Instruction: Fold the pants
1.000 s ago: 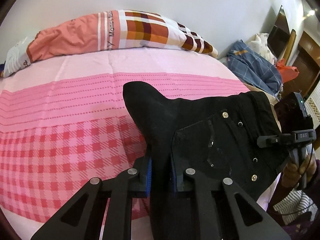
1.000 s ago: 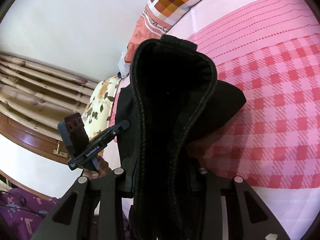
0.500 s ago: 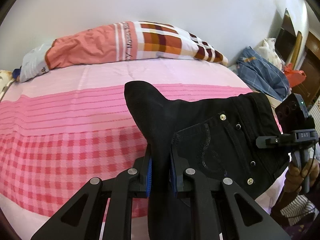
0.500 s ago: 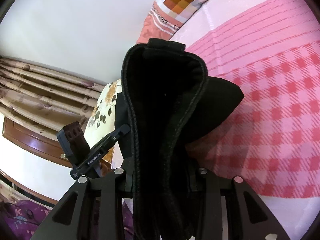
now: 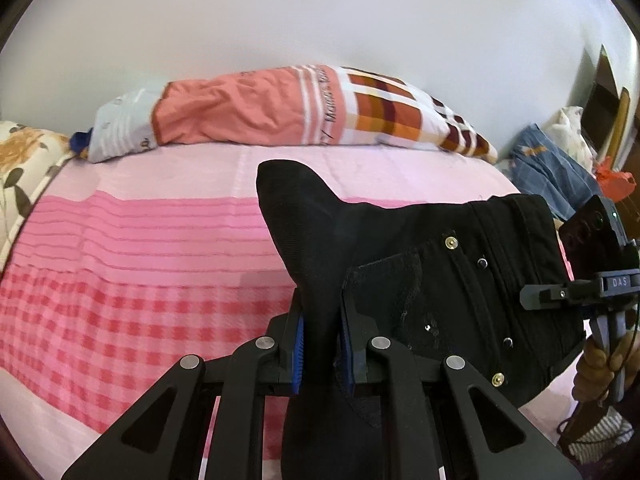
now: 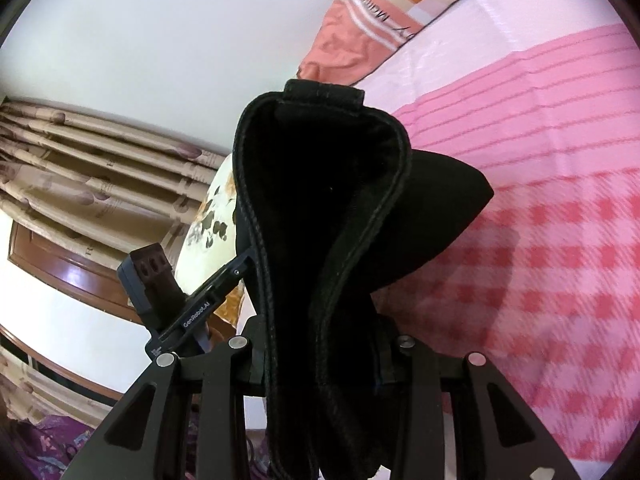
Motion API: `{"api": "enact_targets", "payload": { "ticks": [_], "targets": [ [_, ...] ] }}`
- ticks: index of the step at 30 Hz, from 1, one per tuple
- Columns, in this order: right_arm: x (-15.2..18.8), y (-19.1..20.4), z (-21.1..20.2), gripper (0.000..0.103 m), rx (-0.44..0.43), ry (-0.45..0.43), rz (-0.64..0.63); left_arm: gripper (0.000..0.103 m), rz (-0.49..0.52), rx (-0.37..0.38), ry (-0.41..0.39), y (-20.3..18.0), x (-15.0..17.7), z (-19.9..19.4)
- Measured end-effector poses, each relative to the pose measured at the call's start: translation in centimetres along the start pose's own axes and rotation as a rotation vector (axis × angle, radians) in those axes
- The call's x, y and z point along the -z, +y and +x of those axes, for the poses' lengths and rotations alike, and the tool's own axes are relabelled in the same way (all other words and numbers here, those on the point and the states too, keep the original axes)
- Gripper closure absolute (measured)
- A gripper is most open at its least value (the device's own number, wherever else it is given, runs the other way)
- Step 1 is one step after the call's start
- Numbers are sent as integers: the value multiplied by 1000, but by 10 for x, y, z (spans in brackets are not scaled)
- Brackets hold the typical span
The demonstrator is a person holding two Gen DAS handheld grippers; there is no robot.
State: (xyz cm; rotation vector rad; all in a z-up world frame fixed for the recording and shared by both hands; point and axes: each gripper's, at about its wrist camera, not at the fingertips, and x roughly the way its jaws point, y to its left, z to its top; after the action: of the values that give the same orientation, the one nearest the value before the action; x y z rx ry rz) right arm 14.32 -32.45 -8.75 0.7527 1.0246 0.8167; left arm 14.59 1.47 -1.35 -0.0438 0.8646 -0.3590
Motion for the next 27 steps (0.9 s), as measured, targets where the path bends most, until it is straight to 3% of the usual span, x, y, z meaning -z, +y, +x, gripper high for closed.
{"api": "enact_targets", "payload": {
  "ticks": [11,27],
  "targets": [
    [-11,21,32,70,-24,32,-21,87,-23,-43,-24,39,-14,-9],
    [-11,27,33,70,-18,29,-7,87,-24,-42,-29,40,-12,-16]
  ]
}}
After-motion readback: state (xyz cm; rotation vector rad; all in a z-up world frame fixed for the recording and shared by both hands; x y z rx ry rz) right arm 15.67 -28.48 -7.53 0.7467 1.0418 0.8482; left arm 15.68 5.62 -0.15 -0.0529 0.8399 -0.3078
